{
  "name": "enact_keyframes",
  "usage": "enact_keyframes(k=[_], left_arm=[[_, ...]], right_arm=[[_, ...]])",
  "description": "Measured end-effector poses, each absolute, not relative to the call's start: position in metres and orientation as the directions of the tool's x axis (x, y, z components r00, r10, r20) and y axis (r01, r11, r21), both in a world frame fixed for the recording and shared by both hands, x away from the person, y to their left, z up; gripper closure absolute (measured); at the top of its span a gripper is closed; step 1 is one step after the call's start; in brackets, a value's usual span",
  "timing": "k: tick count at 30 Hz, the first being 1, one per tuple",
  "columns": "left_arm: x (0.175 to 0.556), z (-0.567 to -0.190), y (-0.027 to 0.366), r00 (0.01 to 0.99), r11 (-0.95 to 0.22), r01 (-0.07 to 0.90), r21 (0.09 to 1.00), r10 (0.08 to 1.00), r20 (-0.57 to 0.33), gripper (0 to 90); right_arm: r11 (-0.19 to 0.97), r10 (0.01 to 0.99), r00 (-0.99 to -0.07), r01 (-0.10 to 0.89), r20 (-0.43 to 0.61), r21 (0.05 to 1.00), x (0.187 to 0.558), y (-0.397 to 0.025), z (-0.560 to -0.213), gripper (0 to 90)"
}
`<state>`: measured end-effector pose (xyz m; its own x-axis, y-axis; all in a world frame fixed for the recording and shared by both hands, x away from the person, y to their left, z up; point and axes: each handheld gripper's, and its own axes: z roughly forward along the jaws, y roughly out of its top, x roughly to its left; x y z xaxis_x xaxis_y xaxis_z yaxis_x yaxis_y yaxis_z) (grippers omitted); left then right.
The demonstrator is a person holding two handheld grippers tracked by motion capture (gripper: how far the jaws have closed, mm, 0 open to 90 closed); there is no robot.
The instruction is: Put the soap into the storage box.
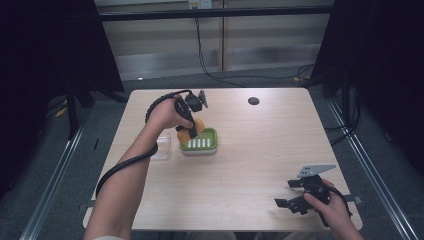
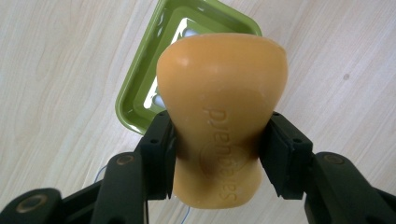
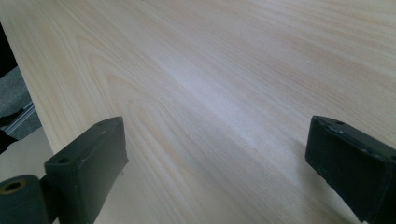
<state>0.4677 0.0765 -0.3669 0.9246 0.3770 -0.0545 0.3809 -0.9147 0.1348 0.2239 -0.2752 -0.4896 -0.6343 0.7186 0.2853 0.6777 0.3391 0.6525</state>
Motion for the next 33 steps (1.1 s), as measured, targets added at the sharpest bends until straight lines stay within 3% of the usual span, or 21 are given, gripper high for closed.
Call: enact_keyframes(k=[33], left_arm=[[0.478,-0.379,0.07,0.937,-0.928,0.348,0.136,0.347,-0.033,49.9]], right_arm=[[0.335,0.723,-0.632,0.675,0.281,0.658,0.224,-0.277,-0.488,5.1]])
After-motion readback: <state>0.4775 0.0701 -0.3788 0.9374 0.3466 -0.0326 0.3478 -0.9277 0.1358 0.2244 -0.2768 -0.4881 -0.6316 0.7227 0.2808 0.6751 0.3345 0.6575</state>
